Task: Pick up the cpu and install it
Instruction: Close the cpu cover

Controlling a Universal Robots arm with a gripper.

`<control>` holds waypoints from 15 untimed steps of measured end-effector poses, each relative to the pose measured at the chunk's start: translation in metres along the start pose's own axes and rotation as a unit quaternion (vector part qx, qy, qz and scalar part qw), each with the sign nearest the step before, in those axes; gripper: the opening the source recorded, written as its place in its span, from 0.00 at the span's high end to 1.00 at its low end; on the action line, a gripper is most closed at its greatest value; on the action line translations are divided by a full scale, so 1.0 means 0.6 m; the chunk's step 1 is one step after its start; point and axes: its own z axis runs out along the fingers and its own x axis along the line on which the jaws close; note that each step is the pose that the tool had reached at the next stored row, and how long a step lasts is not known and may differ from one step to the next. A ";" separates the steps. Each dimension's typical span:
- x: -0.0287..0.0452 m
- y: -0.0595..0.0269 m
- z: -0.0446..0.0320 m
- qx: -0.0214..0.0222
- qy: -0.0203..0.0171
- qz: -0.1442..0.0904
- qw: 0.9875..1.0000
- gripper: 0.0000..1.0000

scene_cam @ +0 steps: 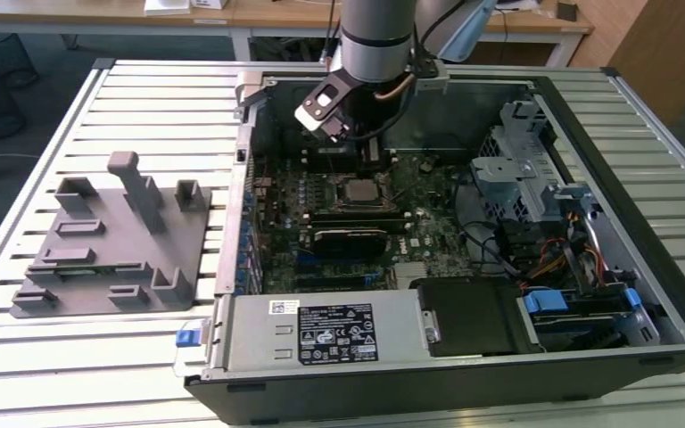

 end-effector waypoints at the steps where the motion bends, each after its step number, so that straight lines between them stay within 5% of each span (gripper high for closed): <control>1: 0.000 0.000 -0.004 0.000 0.000 0.000 1.000 0.89; 11: 0.004 0.000 -0.045 0.000 -0.008 0.000 1.000 0.89; 15: 0.003 0.000 -0.047 0.000 -0.009 0.003 1.000 0.89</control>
